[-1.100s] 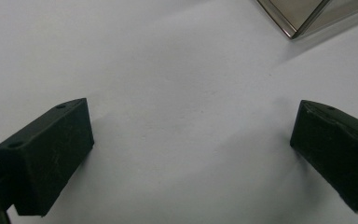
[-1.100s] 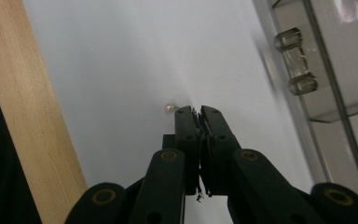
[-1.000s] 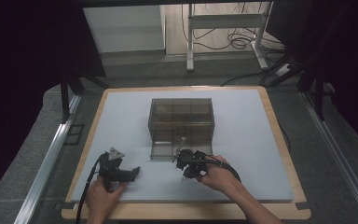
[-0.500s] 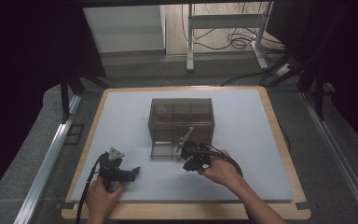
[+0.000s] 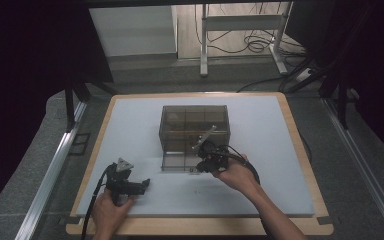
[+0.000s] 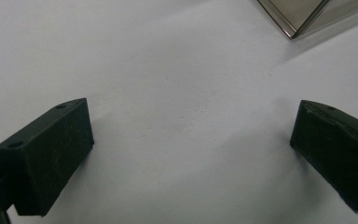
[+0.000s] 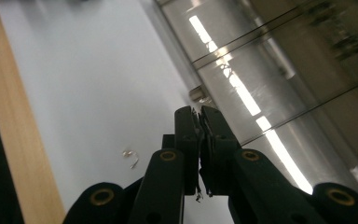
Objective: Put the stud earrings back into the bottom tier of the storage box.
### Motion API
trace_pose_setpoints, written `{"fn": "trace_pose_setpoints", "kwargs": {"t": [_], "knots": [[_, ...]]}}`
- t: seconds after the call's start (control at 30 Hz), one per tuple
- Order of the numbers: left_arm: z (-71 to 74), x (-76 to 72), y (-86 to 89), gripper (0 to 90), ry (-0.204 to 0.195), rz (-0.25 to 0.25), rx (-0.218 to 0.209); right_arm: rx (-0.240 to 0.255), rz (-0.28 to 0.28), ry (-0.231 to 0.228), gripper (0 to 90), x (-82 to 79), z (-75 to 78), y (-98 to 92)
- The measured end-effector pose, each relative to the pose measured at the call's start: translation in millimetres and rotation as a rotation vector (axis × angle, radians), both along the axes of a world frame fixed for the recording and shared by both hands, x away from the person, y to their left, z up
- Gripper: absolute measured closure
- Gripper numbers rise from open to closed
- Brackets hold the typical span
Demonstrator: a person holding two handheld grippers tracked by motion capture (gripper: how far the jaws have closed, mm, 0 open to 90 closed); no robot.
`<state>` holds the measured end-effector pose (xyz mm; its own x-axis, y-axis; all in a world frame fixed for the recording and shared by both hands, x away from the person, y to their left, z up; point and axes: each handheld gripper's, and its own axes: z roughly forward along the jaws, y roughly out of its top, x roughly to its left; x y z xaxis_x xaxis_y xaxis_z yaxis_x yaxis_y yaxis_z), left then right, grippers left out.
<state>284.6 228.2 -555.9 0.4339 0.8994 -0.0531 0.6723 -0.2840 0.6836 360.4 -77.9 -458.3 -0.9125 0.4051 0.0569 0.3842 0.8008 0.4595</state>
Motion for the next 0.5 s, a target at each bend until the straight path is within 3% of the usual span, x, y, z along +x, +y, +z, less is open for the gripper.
{"fn": "trace_pose_setpoints", "kwargs": {"t": [0.3, 0.5], "knots": [[0.1, -0.1, -0.1, 0.0, 0.002, 0.001, -0.001, 0.069, -0.063, -0.046, 83.9, 16.0, -1.8, -2.7], [0.3, -0.2, 0.3, 0.0, 0.005, -0.003, 0.003, 0.075, -0.086, -0.055, 83.9, 23.7, -9.8, -0.6]]}}
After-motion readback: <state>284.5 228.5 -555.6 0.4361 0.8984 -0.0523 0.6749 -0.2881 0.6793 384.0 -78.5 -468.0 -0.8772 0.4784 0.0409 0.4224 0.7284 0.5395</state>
